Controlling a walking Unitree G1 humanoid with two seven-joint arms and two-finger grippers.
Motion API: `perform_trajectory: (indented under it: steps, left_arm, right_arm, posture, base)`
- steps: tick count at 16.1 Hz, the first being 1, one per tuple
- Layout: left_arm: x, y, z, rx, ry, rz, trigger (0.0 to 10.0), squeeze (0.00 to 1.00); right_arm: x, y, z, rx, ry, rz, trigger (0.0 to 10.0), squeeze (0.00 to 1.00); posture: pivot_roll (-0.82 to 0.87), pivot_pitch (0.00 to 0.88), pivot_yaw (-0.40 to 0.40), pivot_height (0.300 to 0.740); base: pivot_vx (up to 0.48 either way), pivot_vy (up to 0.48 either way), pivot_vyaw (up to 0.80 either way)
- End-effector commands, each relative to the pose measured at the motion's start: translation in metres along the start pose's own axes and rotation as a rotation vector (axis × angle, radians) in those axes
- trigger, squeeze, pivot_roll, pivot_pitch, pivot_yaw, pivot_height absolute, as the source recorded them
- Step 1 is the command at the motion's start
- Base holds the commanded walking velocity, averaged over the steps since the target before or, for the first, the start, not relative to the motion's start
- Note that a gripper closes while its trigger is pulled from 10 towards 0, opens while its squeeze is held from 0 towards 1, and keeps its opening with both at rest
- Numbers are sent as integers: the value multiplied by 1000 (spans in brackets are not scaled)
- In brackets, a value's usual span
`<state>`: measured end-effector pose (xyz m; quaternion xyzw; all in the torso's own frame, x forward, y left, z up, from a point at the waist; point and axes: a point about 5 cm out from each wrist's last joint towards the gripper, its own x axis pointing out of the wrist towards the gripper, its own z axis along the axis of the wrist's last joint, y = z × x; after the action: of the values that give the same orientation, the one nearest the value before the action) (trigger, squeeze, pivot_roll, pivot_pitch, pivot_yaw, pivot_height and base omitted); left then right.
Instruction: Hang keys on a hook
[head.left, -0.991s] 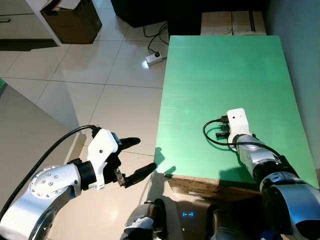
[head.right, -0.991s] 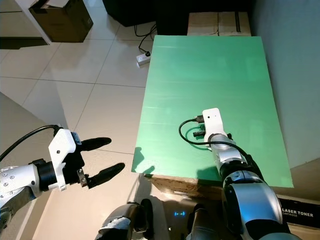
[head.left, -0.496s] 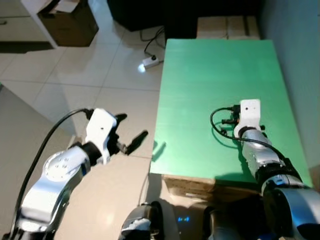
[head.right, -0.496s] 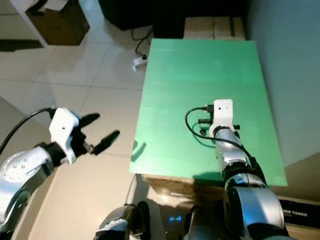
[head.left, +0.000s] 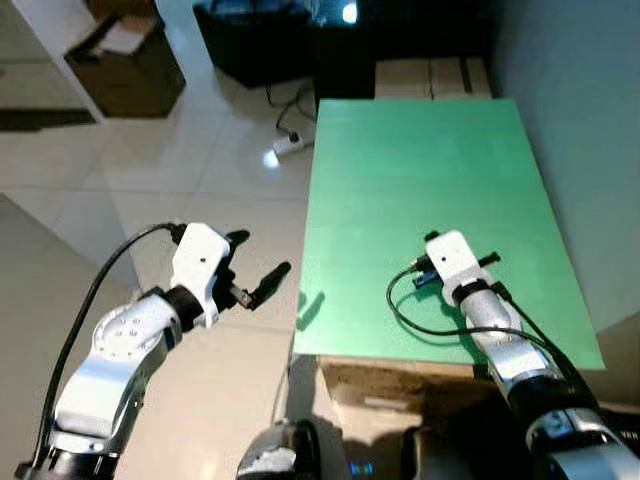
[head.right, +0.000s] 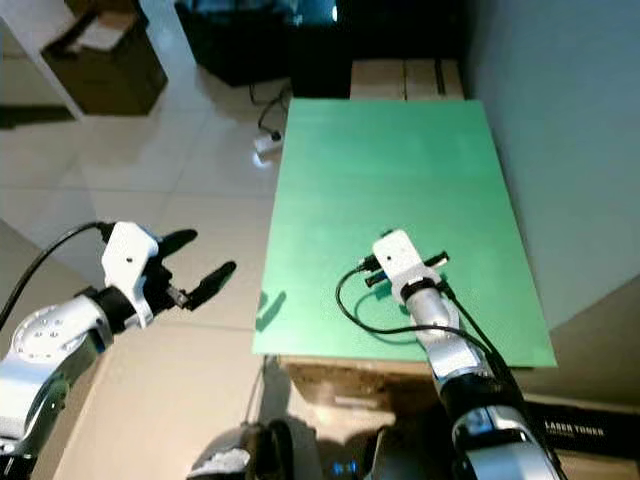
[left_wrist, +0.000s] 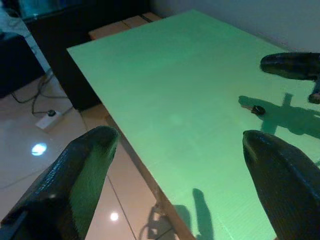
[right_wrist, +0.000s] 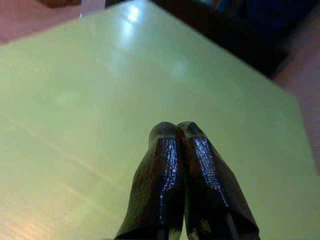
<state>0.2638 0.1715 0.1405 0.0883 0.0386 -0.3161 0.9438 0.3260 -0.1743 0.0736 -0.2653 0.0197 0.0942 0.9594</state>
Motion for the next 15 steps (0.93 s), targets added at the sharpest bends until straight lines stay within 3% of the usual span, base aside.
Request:
perform_trajectory:
  steps: [1,2,4,5,6,7,8,15]
  left_arm:
    - [3,2,-2,10,5,9,10000,0]
    - [7,1,0,10,-5,2,10000,0]
    - [8,1,2,42,2,-29,10000,0]
    - [8,2,3,52,4,-39,10000,0]
    - [7,0,5,84,6,-77,10000,0]
    - [5,-2,5,86,4,-81,10000,0]
    - [5,-5,6,86,0,-79,10000,0]
    - [10,-5,14,92,-19,-53,10000,0]
  right_arm:
    - [-4,5,-3,35,15,-30,0,0]
    - [-4,7,-4,50,25,-33,0,0]
    - [-2,10,-8,241,86,-47,0,0]
    - [0,10,-9,288,99,-49,0,0]
    - [4,10,-8,357,114,-53,588,0]
    - [4,14,-11,323,135,-6,10000,0]
    - [3,14,-18,328,192,-3,10000,1000]
    - [9,1,-28,350,311,7,10000,1000]
  posture:
    - [-55,115,141,740]
    - [-50,113,144,740]
    - [-37,122,148,740]
    - [-19,134,155,740]
    - [0,159,152,740]
    - [8,150,152,740]
    - [17,137,147,740]
    - [73,173,139,740]
  base:
    - [0,0,0]
    - [0,0,0]
    - [0,0,0]
    - [0,0,0]
    - [0,0,0]
    - [0,0,0]
    - [0,0,0]
    - [0,0,0]
